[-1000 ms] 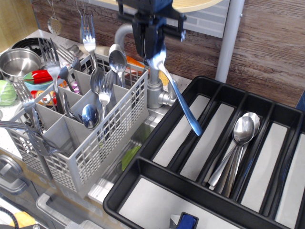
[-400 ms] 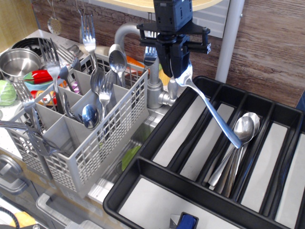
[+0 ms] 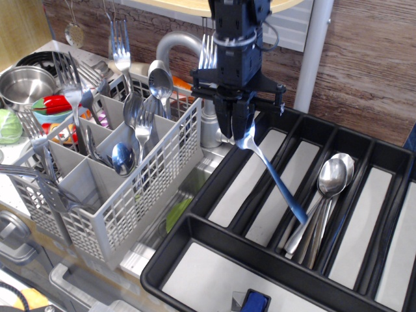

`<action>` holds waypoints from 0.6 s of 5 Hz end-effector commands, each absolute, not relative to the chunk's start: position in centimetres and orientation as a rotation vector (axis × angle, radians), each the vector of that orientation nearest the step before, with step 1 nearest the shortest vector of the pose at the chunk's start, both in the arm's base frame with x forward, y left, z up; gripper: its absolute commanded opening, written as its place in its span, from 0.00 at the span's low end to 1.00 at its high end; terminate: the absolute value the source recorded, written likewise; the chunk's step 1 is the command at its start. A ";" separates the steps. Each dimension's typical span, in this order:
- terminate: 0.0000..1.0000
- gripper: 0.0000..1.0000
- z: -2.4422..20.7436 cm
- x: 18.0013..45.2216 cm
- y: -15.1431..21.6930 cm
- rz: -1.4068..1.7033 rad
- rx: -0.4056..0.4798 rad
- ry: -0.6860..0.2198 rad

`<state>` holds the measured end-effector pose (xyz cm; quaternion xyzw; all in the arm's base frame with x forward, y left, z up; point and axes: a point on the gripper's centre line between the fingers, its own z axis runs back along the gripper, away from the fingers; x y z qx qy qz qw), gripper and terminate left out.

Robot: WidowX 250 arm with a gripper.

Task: Put big spoon from basket to tray

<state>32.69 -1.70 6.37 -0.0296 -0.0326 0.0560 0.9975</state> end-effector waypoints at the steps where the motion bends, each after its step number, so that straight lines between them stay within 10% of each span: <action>1: 0.00 0.00 5.8 33.4 -1.2 0.130 -0.023 -0.144; 2: 0.00 0.00 5.4 32.8 -1.4 0.085 -0.052 -0.144; 3: 1.00 0.00 5.9 32.6 -1.8 0.004 -0.141 -0.148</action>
